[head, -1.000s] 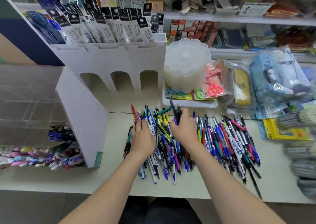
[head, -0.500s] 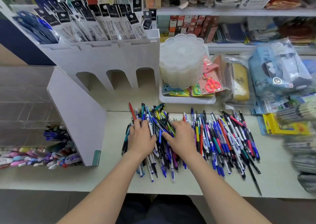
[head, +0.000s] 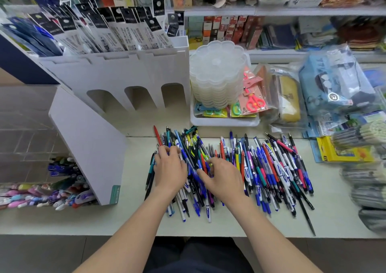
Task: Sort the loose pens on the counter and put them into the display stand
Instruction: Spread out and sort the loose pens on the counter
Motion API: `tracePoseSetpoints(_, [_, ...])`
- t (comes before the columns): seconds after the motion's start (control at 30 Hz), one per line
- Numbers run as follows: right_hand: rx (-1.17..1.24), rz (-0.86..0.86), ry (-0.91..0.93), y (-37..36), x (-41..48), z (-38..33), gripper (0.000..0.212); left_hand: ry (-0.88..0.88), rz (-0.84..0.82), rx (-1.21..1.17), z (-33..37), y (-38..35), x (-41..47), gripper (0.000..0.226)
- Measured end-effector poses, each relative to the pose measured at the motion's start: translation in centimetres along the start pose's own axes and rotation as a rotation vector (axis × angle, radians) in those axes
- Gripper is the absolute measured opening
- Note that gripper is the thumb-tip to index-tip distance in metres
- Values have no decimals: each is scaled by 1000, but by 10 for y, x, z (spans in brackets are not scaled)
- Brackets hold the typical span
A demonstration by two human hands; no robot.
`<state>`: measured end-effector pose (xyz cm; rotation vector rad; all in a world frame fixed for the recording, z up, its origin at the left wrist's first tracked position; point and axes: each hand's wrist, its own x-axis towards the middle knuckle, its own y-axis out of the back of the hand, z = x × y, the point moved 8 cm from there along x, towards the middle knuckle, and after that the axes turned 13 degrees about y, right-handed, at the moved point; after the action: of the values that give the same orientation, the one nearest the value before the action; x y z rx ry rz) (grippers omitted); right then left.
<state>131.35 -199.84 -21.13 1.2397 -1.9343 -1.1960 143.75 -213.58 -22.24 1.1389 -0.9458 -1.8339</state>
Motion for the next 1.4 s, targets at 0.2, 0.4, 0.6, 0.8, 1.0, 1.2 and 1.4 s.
tracePoseSetpoints(0.2, [73, -13, 100, -14, 27, -20, 42, 418, -56, 9, -49, 2, 7, 75])
tracePoseSetpoints(0.4, [-25, -103, 99, -36, 43, -35, 29, 580, -260, -80, -77, -16, 9, 67])
tracePoseSetpoints(0.6, [-59, 13, 74, -24, 61, -43, 14, 405, -287, -164, -58, -17, 21, 61])
tracePoseSetpoints(0.8, [-279, -213, 78, -39, 114, -47, 58, 412, -261, -124, -61, -4, 31, 48])
tracePoseSetpoints(1.0, [-288, -354, -28, -58, 135, -46, 51, 128, -170, -164, -40, 5, 57, 71])
tracePoseSetpoints(1.2, [-149, -178, -108, -54, 138, -48, 33, 126, -227, -132, -42, 0, 111, 76])
tracePoseSetpoints(1.4, [159, 76, 6, -39, 140, -59, 23, -21, -205, -232, -24, 12, 89, 55])
